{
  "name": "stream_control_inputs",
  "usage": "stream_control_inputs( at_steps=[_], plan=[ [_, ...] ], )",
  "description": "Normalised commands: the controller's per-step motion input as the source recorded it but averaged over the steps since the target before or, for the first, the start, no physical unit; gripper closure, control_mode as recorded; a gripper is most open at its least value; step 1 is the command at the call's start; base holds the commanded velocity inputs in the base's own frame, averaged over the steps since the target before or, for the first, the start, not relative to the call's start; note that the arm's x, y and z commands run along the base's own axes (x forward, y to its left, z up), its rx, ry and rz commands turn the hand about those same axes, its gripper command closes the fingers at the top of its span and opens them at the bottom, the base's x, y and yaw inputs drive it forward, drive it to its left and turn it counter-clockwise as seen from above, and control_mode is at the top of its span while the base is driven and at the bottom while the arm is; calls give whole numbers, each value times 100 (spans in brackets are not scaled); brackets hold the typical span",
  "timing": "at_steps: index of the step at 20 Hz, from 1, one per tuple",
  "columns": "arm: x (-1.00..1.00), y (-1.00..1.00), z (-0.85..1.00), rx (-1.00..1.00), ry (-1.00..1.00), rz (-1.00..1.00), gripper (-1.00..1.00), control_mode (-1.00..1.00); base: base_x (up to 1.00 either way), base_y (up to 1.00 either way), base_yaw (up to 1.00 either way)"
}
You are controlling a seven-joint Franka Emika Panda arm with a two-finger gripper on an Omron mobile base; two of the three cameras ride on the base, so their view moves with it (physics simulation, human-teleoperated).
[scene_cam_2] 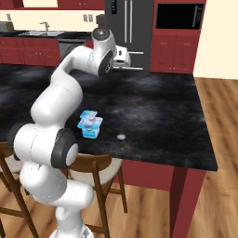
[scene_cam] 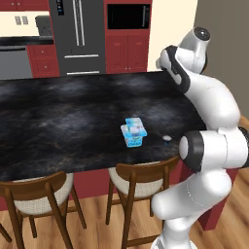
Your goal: Stack the yogurt containers by placing the smaller containers on top of the larger containers.
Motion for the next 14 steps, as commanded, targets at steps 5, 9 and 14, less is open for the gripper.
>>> stream_control_inputs(
  at_steps=[5,9,14],
  plan=[
    [-31,-44,-44,11,-9,0,-100,-100,0,0,0],
    [-23,-26,-52,8,0,0,-100,-100,0,0,0],
    [-26,-7,-57,0,5,0,-100,-100,0,0,0]
  ],
)
